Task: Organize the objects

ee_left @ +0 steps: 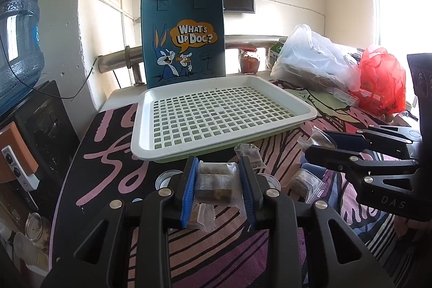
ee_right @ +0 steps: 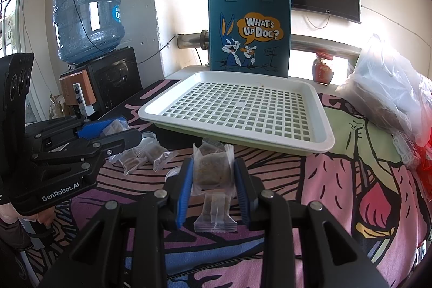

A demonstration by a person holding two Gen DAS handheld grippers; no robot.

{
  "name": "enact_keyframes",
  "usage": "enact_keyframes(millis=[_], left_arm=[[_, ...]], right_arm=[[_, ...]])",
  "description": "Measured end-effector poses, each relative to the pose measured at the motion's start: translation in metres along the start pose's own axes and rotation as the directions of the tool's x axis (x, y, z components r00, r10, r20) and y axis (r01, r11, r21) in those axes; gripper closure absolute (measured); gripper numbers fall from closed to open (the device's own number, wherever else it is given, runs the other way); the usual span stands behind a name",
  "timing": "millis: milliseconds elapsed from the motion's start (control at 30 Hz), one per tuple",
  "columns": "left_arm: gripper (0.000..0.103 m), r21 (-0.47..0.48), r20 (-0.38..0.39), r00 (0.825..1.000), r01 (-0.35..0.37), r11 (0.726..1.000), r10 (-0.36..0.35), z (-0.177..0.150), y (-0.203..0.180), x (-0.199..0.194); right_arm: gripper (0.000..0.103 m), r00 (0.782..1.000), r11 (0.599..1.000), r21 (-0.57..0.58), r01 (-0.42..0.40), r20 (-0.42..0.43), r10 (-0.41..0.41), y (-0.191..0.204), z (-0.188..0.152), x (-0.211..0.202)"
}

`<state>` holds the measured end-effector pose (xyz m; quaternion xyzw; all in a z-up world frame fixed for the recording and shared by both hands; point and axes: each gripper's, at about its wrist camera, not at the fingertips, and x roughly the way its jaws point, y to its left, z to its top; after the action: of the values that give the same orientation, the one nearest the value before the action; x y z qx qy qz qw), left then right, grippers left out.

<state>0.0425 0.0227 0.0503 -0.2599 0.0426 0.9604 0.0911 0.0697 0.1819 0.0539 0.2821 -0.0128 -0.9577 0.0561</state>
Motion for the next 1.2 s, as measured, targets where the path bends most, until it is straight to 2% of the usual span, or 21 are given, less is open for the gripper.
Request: enact_keyframes(millis=[367,600,700,800,900,1033,1200], left_arm=[[0.073,-0.006,-0.024,1.0,0.001,1.0,-0.001,-0.003,0.0,0.005],[0.073,-0.062,-0.099,0.994,0.03,0.998,-0.036,0.0,0.015,0.01],[0.073,-0.091,-0.125,0.991,0.046,0.995,-0.057,0.012,0.027,0.01],[0.073,-0.081,-0.145,0.987,0.055,0.995,-0.066,0.033,0.036,0.017],[0.073,-0.074,-0.163,0.983,0.068,0.995,-0.079,0.057,0.044,0.034],[0.073,-0.115,-0.211,0.974,0.058,0.992,-0.081,0.078,0.059,0.076],[0.073,-0.149,-0.308,0.949,0.018,0.989,-0.064,0.076,0.063,0.133]], right_arm=[[0.073,1.0,1.0,0.003,0.0,-0.001,0.0,-0.001,0.001,0.0],[0.073,1.0,1.0,0.021,-0.004,-0.025,0.005,-0.005,0.005,0.001],[0.073,1.0,0.999,0.04,-0.011,-0.005,0.011,-0.013,0.017,-0.008],[0.073,1.0,0.999,0.041,-0.003,0.027,0.002,-0.024,0.037,-0.015],[0.073,0.999,0.998,0.058,-0.016,0.032,0.014,-0.04,0.061,-0.01],[0.073,1.0,0.994,0.102,-0.031,0.002,0.031,-0.062,0.086,0.015],[0.073,0.992,0.993,0.117,-0.019,-0.121,0.033,-0.08,0.101,0.071]])
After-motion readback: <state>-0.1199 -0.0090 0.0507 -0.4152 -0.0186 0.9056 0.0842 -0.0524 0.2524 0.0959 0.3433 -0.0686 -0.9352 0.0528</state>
